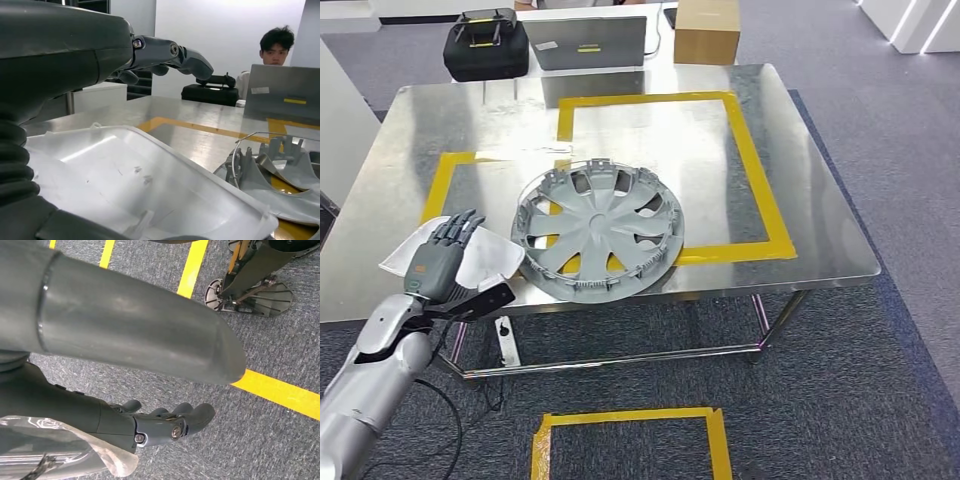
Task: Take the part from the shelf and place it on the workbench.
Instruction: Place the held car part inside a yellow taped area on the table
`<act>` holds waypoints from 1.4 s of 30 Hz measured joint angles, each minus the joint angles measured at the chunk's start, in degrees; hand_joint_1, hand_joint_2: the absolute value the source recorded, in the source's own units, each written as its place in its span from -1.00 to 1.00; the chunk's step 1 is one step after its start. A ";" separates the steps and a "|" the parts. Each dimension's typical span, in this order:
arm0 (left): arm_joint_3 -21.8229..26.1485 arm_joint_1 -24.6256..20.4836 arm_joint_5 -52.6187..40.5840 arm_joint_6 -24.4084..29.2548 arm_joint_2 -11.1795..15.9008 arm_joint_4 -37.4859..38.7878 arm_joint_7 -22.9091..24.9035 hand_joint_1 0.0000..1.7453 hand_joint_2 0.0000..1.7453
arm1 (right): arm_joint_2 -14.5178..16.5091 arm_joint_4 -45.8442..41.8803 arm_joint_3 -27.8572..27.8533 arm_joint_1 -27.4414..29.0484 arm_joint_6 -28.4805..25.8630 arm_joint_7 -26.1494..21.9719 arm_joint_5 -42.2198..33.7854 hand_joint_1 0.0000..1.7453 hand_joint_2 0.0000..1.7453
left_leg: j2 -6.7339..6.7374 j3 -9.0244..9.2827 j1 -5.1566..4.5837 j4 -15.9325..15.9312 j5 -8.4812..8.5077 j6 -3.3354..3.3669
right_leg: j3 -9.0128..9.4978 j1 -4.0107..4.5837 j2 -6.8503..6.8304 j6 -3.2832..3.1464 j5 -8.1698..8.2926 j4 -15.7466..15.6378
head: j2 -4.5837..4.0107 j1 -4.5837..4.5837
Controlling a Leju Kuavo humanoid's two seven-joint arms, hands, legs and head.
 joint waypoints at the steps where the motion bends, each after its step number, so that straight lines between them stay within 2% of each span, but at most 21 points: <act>1: 0.35 0.28 1.57 0.20 -0.22 -0.30 -0.57 -1.00 -1.00 | 0.00 0.00 0.00 0.01 -0.05 -0.01 -0.06 -1.00 -1.00 | 0.00 0.00 0.00 0.00 0.00 0.00 | 0.00 0.00 0.01 0.00 0.00 0.00 | 0.00 -0.01; 4: 3.44 2.94 13.77 1.87 -2.35 -3.90 -4.75 -1.00 -1.00 | 0.01 0.00 -0.02 0.06 -0.54 0.13 -0.28 -1.00 -1.00 | 0.01 0.01 0.00 0.00 0.00 0.00 | -0.01 0.00 0.02 0.00 0.00 0.00 | 0.00 -0.03; 9: 10.33 10.98 35.90 6.85 -8.25 -16.68 -12.29 -1.00 -1.00 | 0.21 0.00 -0.10 0.23 -1.99 1.33 -0.93 -1.00 -1.00 | 0.01 -0.01 -0.02 0.00 -0.09 0.05 | -0.01 -0.02 0.02 0.03 -0.06 -0.01 | 0.00 0.00; 14: 12.94 19.22 51.54 6.90 -11.90 -30.52 -16.48 -1.00 -1.00 | 0.92 0.00 -0.86 0.70 -3.08 1.04 -2.03 -1.00 -1.00 | 0.03 -0.01 -0.03 0.00 -0.16 0.12 | -0.02 -0.02 0.03 0.05 -0.10 -0.02 | 0.00 -0.01; 18: 13.17 23.76 54.95 7.66 -13.01 -39.30 -18.73 -1.00 -1.00 | 1.37 0.00 -1.36 0.77 -3.58 0.56 -2.38 -1.00 -1.00 | 0.02 -0.01 -0.04 0.08 -0.21 0.18 | 0.00 -0.04 0.00 0.07 -0.11 -0.07 | 0.00 -0.02; 24: 13.12 26.88 55.06 10.56 -13.77 -46.75 -20.40 -1.00 -1.00 | 2.02 0.00 -1.90 0.75 -3.95 0.28 -2.55 -1.00 -1.00 | 0.02 -0.03 -0.15 0.39 -0.38 0.46 | 0.12 -0.13 -0.03 0.22 -0.15 -0.09 | 0.00 -0.02; 28: 13.01 27.50 55.40 11.25 -13.85 -48.90 -20.79 -1.00 -1.00 | 2.31 0.00 -2.05 0.75 -4.03 0.37 -2.55 -1.00 -1.00 | 0.02 -0.05 -0.34 0.74 -0.61 0.97 | 0.32 -0.30 0.00 0.72 -0.21 -0.22 | 0.00 -0.03; 30: 12.97 27.59 55.41 11.29 -13.93 -49.67 -20.85 -1.00 -1.00 | 2.39 0.00 -2.14 0.74 -4.05 0.37 -2.55 -1.00 -1.00 | 0.15 0.25 -0.17 0.09 -0.31 1.45 | 0.30 -0.29 -0.17 1.12 -0.39 -0.21 | 0.00 -0.01; 31: 12.94 27.60 55.42 11.29 -14.01 -49.96 -20.87 -1.00 -1.00 | 2.40 0.00 -2.21 0.72 -4.07 0.38 -2.54 -1.00 -1.00 | 0.28 0.48 -0.02 -0.37 -0.08 1.72 | -0.10 -0.24 -0.55 1.28 -1.05 0.55 | 0.00 0.04; 32: 12.91 27.64 55.42 11.29 -14.10 -50.19 -20.87 -1.00 -1.00 | 2.40 0.00 -2.30 0.68 -4.09 0.38 -2.54 -1.00 -1.00 | 0.43 0.67 0.15 -0.80 0.13 1.97 | -1.08 -0.20 -1.04 1.44 -2.40 2.56 | 0.00 0.13; 34: 12.86 27.85 55.43 11.29 -14.26 -50.41 -20.87 -1.00 -1.00 | 2.40 0.00 -2.44 0.60 -4.11 0.39 -2.54 -1.00 -1.00 | 0.77 0.77 0.24 -1.01 0.20 2.22 | -4.54 -0.27 -1.87 1.75 -6.22 9.68 | 0.00 0.23; 35: 12.85 28.01 55.44 11.29 -14.31 -50.43 -20.87 -1.00 -1.00 | 2.40 0.00 -2.48 0.60 -4.11 0.40 -2.54 -1.00 -1.00 | 0.91 0.75 0.24 -0.98 0.19 2.23 | -6.29 -0.34 -2.00 1.96 -7.62 13.27 | 0.00 0.26; 36: 12.85 28.16 55.44 11.29 -14.35 -50.43 -20.87 -1.00 -1.00 | 2.40 0.00 -2.50 0.64 -4.11 0.42 -2.53 -1.00 -1.00 | 1.04 0.74 0.27 -0.95 0.18 2.23 | -7.33 -0.43 -2.05 2.15 -7.99 15.36 | 0.00 0.25; 37: 12.85 28.26 55.45 11.32 -14.38 -50.43 -20.87 -1.00 -1.00 | 2.40 0.00 -2.52 0.69 -4.11 0.45 -2.53 -1.00 -1.00 | 1.10 0.74 0.34 -0.89 0.18 2.18 | -7.32 -0.54 -2.09 2.33 -7.17 15.31 | 0.00 0.26; 38: 12.85 28.33 55.45 11.39 -14.39 -50.43 -20.88 -1.00 -1.00 | 2.40 0.00 -2.53 0.71 -4.12 0.48 -2.53 -1.00 -1.00 | 1.12 0.75 0.44 -0.77 0.14 2.05 | -6.09 -0.69 -2.11 2.50 -5.34 12.89 | 0.00 0.27; 40: 12.79 28.37 55.47 11.60 -14.39 -50.43 -20.89 -1.00 -1.00 | 2.41 -0.01 -2.54 0.62 -4.15 0.52 -2.52 -1.00 -1.00 | 1.06 0.62 0.60 -0.32 -0.13 1.49 | -1.73 -0.94 -1.83 2.75 -1.72 4.93 | 0.00 0.30; 41: 12.73 28.38 55.48 11.72 -14.39 -50.43 -20.90 -1.00 -1.00 | 2.42 -0.01 -2.54 0.57 -4.17 0.53 -2.51 -1.00 -1.00 | 0.99 0.55 0.60 -0.08 -0.26 1.09 | -0.01 -0.97 -1.52 2.64 -0.72 2.02 | 0.00 0.30; 42: 12.65 28.37 55.48 11.83 -14.38 -50.43 -20.92 -1.00 -1.00 | 2.42 -0.01 -2.54 0.54 -4.19 0.54 -2.48 -1.00 -1.00 | 0.91 0.46 0.56 0.17 -0.29 0.68 | 0.92 -0.94 -1.24 2.40 -0.50 0.54 | 0.00 0.31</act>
